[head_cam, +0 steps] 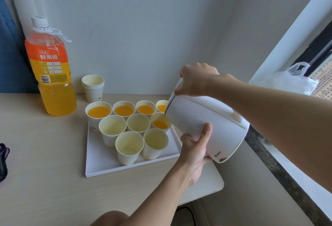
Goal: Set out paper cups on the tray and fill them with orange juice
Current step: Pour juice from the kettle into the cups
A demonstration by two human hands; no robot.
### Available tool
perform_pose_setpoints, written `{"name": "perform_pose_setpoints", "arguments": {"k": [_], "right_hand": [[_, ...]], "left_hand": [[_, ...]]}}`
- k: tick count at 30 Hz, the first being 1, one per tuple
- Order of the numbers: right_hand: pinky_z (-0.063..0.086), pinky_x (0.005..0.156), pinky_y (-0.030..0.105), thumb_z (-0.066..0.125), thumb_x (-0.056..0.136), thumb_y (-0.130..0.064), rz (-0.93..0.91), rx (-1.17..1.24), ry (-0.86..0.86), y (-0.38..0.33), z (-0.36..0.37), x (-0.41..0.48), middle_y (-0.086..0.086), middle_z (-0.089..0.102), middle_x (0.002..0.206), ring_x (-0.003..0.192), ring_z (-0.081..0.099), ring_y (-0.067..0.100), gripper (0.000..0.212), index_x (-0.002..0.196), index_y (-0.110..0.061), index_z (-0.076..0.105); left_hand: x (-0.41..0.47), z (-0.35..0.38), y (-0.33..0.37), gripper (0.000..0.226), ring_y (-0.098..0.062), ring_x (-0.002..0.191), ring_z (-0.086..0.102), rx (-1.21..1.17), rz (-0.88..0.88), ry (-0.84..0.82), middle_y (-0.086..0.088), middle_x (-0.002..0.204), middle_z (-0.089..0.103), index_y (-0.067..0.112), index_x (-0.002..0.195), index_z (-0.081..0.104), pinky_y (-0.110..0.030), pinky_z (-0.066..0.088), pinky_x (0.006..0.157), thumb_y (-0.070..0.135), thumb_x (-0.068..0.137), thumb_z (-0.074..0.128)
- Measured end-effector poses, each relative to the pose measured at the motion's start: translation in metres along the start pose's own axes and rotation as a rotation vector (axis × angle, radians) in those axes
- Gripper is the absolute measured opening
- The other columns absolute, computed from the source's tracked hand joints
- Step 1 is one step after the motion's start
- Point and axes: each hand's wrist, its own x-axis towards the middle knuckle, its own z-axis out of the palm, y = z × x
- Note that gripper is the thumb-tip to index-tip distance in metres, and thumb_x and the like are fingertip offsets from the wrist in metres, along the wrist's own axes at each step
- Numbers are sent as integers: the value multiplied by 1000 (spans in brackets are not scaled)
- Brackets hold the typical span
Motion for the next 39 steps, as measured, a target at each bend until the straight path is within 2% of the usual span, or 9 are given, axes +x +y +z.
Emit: {"name": "perform_pose_setpoints", "arguments": {"k": [7, 15, 22, 26, 33, 39], "right_hand": [[33, 51, 23, 67, 80, -44, -5, -8, -5, -2, 0, 0, 4, 58, 75, 62, 51, 20, 32, 87, -13, 62], [34, 51, 23, 67, 82, -43, -34, -32, -10, -6, -2, 1, 3, 56, 75, 71, 55, 25, 30, 84, -15, 59], [33, 51, 23, 66, 82, -43, -48, -50, -3, -8, -2, 1, 3, 55, 73, 63, 50, 21, 29, 82, -15, 57], [34, 52, 23, 66, 81, -43, -50, -67, -12, -10, -3, 2, 2, 54, 74, 71, 54, 26, 29, 83, -16, 56], [34, 51, 23, 66, 82, -43, -68, -78, -10, -11, -2, 3, 2, 54, 75, 74, 56, 28, 30, 86, -15, 59], [33, 51, 23, 67, 82, -44, -83, -86, -10, -13, -2, 4, 3, 54, 74, 73, 56, 27, 30, 82, -15, 56]], "left_hand": [[0, 0, 1, 129, -30, 117, 63, -8, 3, -4, -17, 133, 61, 17, 142, 43, -54, 61, 89, 75, 37, 92], [0, 0, 2, 128, -30, 118, 64, -7, 16, -2, -15, 131, 63, 17, 141, 45, -57, 59, 92, 75, 37, 91], [-2, 1, 2, 128, -30, 120, 63, -17, 16, -14, -15, 130, 63, 19, 142, 45, -56, 59, 93, 74, 37, 92], [-1, 2, 2, 129, -30, 122, 63, -37, 11, 0, -14, 131, 64, 16, 143, 43, -59, 58, 94, 73, 39, 92], [-3, 2, 3, 128, -31, 122, 63, -48, 6, -5, -15, 131, 63, 19, 141, 43, -58, 58, 94, 73, 36, 93], [-5, 3, 4, 115, -32, 123, 62, -52, -3, -13, -16, 131, 62, 19, 141, 42, -60, 56, 97, 68, 50, 92]]}}
